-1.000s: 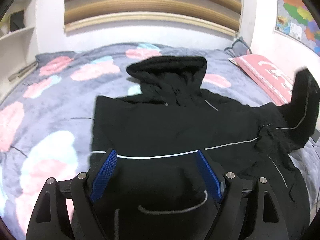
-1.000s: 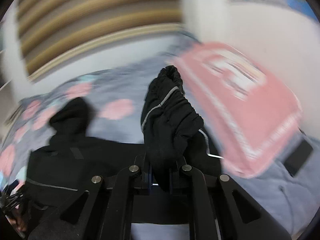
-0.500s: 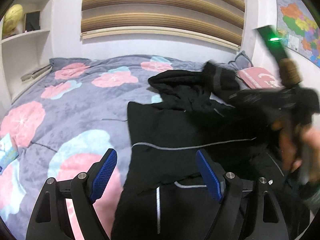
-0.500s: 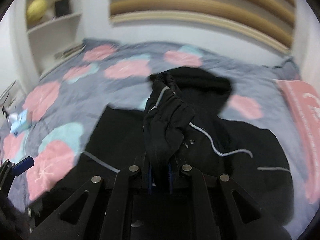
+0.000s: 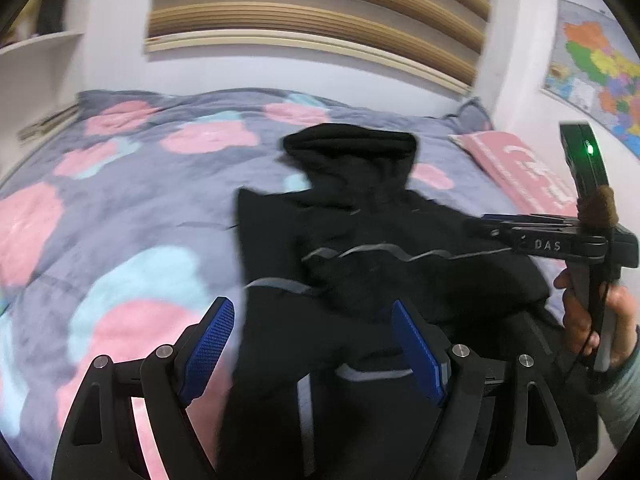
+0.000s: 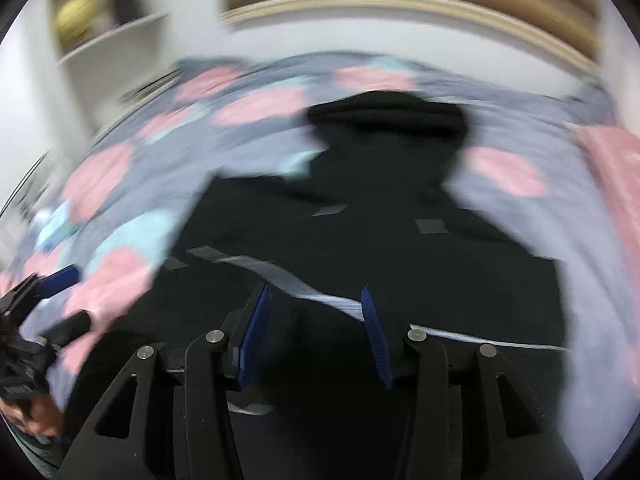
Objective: Fold large clothes
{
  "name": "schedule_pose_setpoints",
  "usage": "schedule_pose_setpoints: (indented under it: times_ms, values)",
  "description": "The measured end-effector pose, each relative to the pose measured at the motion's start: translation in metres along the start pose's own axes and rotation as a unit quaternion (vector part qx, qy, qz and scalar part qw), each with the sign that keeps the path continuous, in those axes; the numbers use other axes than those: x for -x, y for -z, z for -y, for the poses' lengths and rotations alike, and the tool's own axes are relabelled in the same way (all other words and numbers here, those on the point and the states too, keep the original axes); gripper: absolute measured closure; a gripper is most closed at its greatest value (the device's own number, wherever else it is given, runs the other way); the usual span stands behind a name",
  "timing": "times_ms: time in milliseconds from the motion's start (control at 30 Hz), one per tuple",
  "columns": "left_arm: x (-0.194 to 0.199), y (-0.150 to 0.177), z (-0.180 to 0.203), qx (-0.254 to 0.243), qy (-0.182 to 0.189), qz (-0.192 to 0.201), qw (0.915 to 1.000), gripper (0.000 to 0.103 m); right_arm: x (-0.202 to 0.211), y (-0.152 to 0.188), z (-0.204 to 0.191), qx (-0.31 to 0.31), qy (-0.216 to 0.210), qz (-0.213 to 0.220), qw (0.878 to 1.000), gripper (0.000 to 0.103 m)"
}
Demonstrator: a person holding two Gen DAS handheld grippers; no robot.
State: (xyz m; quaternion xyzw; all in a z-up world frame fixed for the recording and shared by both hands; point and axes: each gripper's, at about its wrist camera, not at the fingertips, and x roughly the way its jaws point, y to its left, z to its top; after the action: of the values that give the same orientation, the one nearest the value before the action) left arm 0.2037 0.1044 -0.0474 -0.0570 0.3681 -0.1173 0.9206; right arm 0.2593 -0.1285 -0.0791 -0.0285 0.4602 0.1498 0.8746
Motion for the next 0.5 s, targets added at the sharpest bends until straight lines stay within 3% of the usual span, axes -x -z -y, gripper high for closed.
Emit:
schedule_pose_setpoints:
  times_ms: [133, 233, 300, 367, 433, 500]
  values:
    - [-0.035, -0.029, 0.042, -0.035, 0.045, -0.022, 0.9981, 0.021, 0.019, 0.007, 0.078, -0.054, 0.068, 0.012, 0.996, 0.053]
    - [-0.075, -0.043, 0.064, -0.032, 0.080, -0.052, 0.9949, 0.021, 0.014, 0.018, 0.118, -0.076, 0.127, 0.002, 0.989, 0.053]
    - [-0.102, -0.045, 0.070, -0.020, 0.084, -0.071, 0.9938, 0.021, 0.002, 0.026, 0.134, -0.092, 0.111, -0.013, 0.989, 0.053]
    - [-0.131, -0.040, 0.062, 0.005, 0.066, -0.096, 0.9932, 0.021, -0.018, 0.036, 0.138, -0.094, 0.080, -0.036, 0.992, 0.050]
    - [-0.159, -0.027, 0.034, 0.071, 0.061, -0.141, 0.9855, 0.021, -0.041, 0.046, 0.126, -0.050, 0.088, -0.043, 0.994, 0.049]
    - [-0.165, -0.012, 0.004, 0.124, 0.096, -0.139, 0.9778, 0.023, -0.059, 0.058, 0.118, -0.012, 0.101, -0.052, 0.993, 0.048]
